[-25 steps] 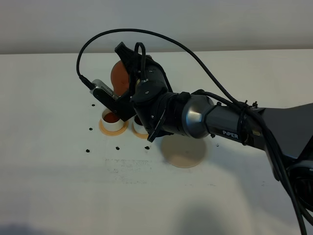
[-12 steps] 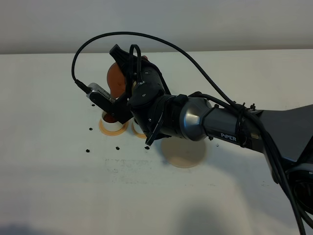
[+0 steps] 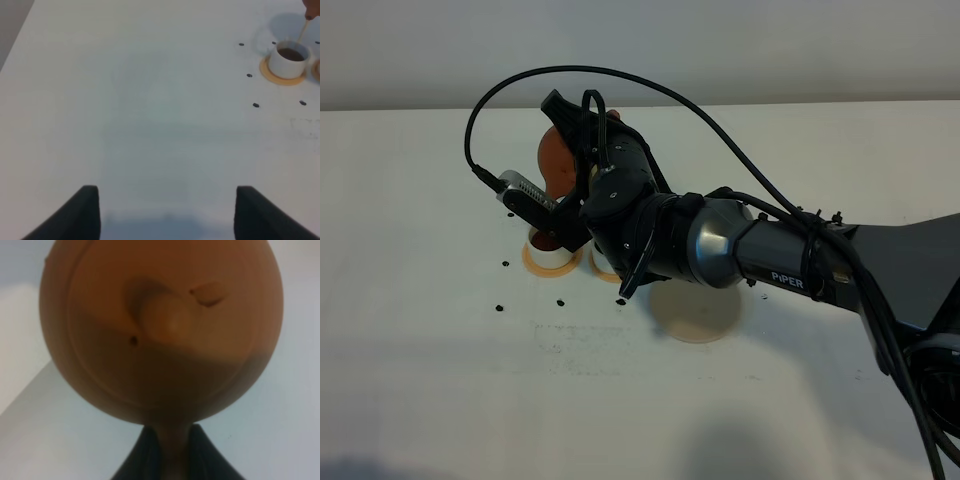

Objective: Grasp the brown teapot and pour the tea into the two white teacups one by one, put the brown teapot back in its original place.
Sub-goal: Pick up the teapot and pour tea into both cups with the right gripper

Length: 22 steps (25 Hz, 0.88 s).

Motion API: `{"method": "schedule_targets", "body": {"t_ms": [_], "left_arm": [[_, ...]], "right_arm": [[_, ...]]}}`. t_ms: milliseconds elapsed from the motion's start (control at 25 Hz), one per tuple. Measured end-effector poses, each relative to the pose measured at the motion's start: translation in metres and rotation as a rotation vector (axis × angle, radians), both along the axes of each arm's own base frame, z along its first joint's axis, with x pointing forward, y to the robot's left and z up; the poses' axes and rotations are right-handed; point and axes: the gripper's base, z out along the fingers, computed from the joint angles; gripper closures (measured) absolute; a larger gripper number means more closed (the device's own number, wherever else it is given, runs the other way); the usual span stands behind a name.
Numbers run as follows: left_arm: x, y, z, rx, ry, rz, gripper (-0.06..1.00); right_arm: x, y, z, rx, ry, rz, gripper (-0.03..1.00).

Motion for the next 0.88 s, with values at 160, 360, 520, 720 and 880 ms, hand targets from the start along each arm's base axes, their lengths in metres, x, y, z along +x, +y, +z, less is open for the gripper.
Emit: {"method": "schedule_targets", "body": {"t_ms": [160, 360, 520, 720, 880], "left_arm": [[0.0, 0.0, 0.0, 0.0, 0.0, 0.0, 0.36], [0.0, 0.0, 0.0, 0.0, 0.0, 0.0, 0.36], [0.0, 0.0, 0.0, 0.0, 0.0, 0.0, 0.36], [0.0, 0.0, 0.0, 0.0, 0.0, 0.0, 0.36], [0.0, 0.0, 0.0, 0.0, 0.0, 0.0, 0.36]], "right_arm": [[0.0001, 0.0002, 0.0003, -0.003, -0.004, 0.004, 0.88], [0.0001, 0.0003, 0.0005, -0.006, -0.007, 0.006, 0.88], [0.0002, 0.0004, 0.0007, -0.008, -0.01, 0.008, 0.88], [0.0003, 0.0007, 0.0014, -0.015, -0.02, 0.014, 0.88], [0.0004, 0.0007, 0.0015, -0.016, -0.023, 0.015, 0.88]]}}
